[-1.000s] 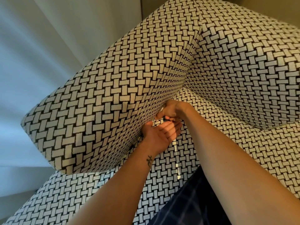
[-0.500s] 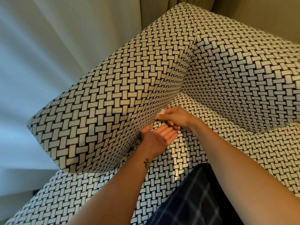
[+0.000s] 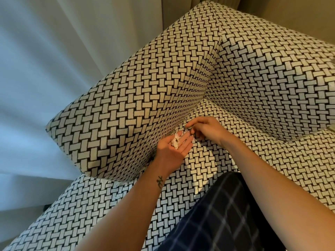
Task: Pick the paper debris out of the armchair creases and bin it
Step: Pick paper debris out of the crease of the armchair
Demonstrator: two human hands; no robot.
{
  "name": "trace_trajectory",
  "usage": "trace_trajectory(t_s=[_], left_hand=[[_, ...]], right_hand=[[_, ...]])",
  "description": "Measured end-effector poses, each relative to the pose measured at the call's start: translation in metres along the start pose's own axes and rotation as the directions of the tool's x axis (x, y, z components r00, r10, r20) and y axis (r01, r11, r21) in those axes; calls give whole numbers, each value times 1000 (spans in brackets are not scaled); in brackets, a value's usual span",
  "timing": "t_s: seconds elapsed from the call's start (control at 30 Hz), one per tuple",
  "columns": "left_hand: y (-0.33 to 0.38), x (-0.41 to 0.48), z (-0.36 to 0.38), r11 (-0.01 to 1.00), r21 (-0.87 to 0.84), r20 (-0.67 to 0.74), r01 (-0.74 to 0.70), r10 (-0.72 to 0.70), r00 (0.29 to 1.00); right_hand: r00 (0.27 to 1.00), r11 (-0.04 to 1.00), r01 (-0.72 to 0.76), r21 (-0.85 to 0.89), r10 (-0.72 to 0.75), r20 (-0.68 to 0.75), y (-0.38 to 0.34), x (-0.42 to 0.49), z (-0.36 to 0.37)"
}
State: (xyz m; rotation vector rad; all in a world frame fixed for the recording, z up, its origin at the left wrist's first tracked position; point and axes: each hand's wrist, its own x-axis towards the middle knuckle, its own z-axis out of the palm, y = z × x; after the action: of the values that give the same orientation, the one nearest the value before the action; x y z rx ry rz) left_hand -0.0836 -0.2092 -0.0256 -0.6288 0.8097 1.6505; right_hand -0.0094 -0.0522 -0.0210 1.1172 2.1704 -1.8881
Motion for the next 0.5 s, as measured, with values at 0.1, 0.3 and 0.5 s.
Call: trace_trajectory(t_s=[0.1,0.3,0.5], left_hand=[[6,-3,-23,997,36,46,-67,65,997],[11,-7,-33,993,110,71,-44,36,997],[17,-3,-36,992,124,48,10,-16,999]], right_hand=[[999,998,-34,54,35,-23,-3,6,3],[969,965,-167,-202,198,147,-23,24,13],[889,866,-247,-435,381,254,-44,42,28]])
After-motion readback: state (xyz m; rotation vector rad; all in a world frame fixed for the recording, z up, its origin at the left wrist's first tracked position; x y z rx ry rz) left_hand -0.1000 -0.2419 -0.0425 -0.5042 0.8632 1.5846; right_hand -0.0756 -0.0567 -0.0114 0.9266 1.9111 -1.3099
